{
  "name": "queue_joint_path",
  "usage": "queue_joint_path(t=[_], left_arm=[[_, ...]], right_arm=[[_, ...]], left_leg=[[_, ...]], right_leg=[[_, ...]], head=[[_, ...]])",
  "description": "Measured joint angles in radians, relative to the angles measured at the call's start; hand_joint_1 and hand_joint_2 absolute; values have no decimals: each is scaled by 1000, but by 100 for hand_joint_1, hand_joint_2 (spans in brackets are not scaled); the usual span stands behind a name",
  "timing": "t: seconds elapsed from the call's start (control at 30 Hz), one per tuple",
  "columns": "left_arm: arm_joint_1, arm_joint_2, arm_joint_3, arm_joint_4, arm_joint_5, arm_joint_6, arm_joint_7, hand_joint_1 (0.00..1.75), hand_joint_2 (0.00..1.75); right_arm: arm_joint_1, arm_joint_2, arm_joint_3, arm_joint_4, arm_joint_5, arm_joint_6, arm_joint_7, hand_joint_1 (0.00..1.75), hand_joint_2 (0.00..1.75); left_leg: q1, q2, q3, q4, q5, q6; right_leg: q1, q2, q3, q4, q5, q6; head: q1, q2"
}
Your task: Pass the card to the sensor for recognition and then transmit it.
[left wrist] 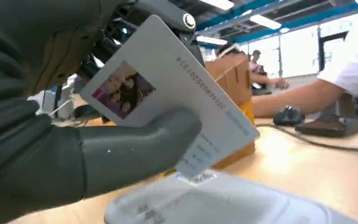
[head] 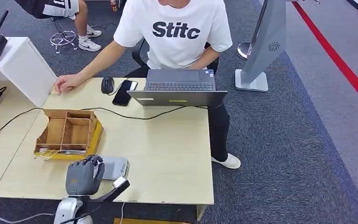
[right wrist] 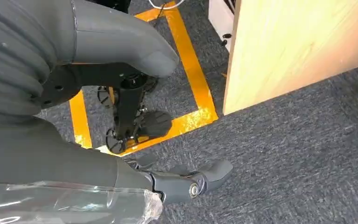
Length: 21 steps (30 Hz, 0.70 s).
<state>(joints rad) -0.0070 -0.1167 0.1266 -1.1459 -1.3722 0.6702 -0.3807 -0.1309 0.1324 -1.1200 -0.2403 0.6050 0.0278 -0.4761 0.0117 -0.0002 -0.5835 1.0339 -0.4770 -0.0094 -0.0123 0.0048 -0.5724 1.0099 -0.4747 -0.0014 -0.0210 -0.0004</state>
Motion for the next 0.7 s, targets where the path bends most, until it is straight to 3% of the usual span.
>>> queue_joint_path(t=[0.7], left_arm=[[21,1,0,-90,-7,4,3,175,175]], right_arm=[[-5,0,1,0,3,1,2,0,175]], left_leg=[[0,0,-1,0,0,0]], right_leg=[[0,0,-1,0,0,0]], head=[[0,0]])
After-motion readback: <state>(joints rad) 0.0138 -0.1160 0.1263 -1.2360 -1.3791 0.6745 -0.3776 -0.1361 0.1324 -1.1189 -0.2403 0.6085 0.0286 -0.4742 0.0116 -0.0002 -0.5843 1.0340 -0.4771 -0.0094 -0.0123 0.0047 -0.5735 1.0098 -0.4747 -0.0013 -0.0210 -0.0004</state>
